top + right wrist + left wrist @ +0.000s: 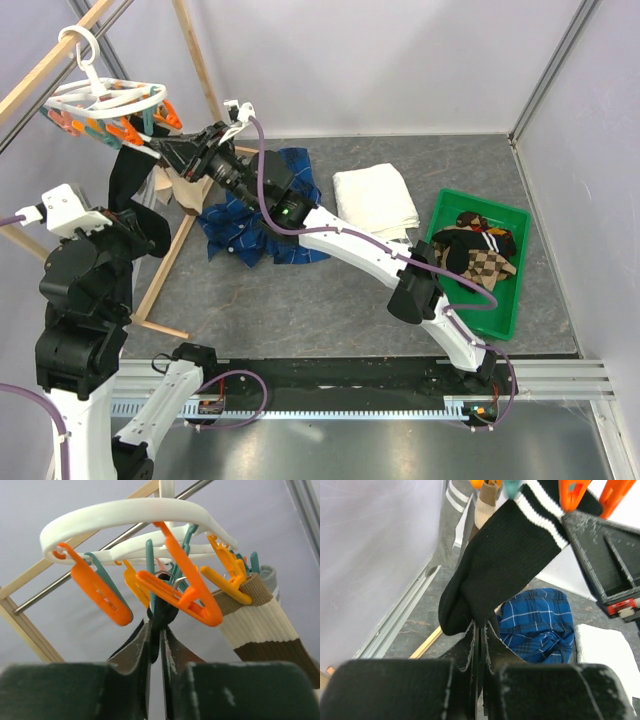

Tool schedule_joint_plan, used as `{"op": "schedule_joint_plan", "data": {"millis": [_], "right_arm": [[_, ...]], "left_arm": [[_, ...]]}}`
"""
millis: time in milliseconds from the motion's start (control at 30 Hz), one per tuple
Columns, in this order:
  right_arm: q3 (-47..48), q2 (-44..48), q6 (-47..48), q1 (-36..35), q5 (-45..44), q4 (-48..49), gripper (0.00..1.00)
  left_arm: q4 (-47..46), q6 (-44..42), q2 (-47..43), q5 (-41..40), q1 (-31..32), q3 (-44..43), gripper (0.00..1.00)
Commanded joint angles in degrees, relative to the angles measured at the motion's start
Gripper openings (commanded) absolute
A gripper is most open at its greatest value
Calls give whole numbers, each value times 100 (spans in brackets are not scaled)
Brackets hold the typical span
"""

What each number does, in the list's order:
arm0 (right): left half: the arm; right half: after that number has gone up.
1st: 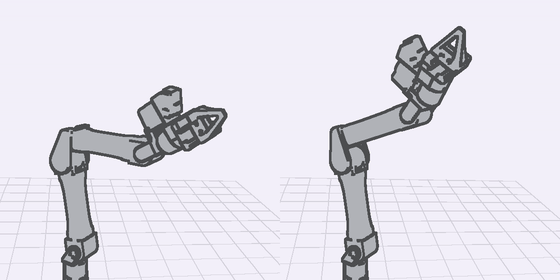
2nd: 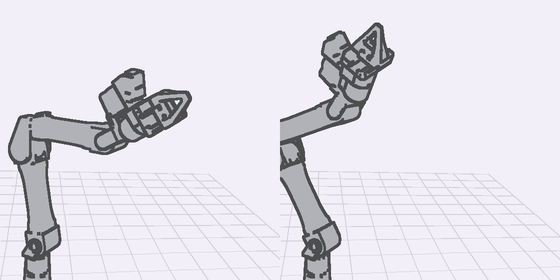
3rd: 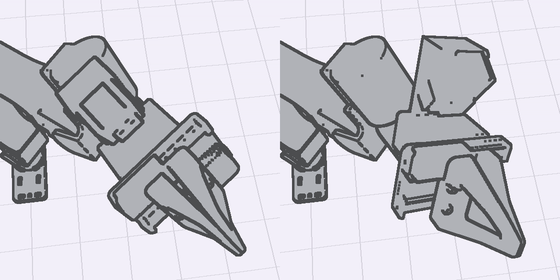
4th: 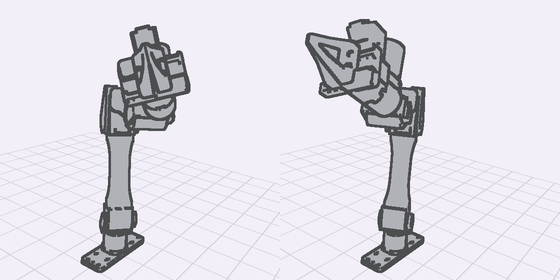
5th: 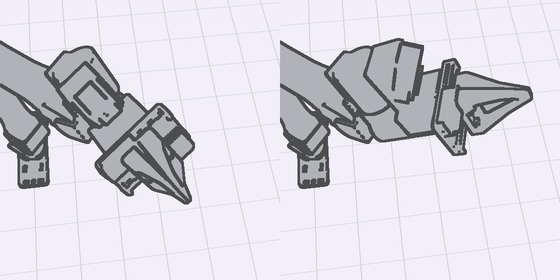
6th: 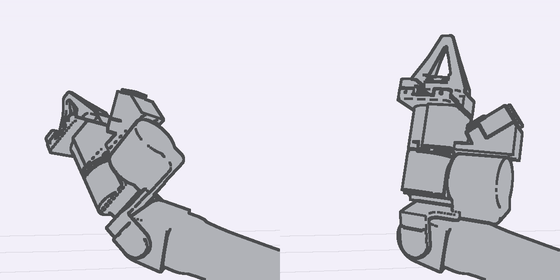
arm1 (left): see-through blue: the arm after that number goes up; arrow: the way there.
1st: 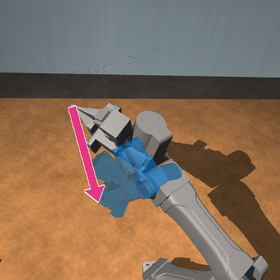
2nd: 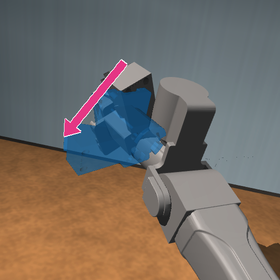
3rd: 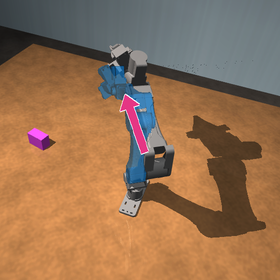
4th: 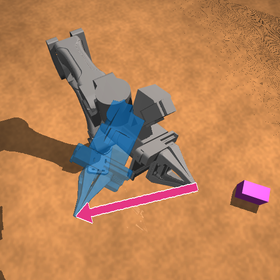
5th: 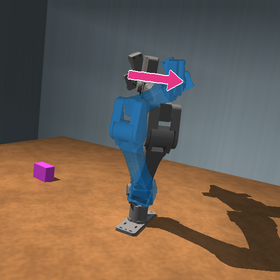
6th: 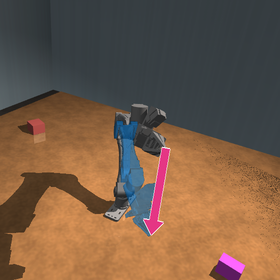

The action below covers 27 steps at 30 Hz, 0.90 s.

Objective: Remove the socks clipped to the hanger
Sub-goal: Remove the sock from the hanger.

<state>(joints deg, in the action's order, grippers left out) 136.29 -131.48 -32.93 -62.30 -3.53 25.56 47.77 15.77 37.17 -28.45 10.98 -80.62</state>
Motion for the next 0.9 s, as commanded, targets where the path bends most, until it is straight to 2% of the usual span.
{"op": "schedule_joint_plan", "data": {"millis": [0, 33, 133, 167, 233, 300, 333, 500, 700, 867], "right_arm": [[319, -18, 58, -27, -17, 168, 0], [285, 8, 67, -36, 1, 151, 0], [135, 140, 269, -141, 72, 168, 0], [126, 166, 374, -177, 80, 90, 0], [292, 193, 899, -351, 63, -77, 0], [442, 210, 1217, -458, 10, -332, 0], [451, 245, 1393, -554, -16, -367, 0], [328, 360, 1745, -739, -288, -385, 0], [626, 158, 1807, -915, -359, -298, 0], [750, 114, 1957, -1012, -446, -166, 0]], "left_arm": [[-303, 40, -69, 329, -17, 125, 6], [-312, 40, -78, 427, -17, 152, 7], [-312, 23, -34, 735, -17, 187, 18], [-303, -56, 18, 814, -17, 178, 28], [-294, -161, 45, 876, -17, 108, 38], [-321, -328, 89, 998, -17, 3, 52], [-338, -381, 106, 1016, -17, -32, 62], [-391, -338, 203, 771, -17, -549, 63], [-303, -548, 502, 490, 9, -1465, 59], [-522, -426, -76, 647, 18, -553, 60]]}}
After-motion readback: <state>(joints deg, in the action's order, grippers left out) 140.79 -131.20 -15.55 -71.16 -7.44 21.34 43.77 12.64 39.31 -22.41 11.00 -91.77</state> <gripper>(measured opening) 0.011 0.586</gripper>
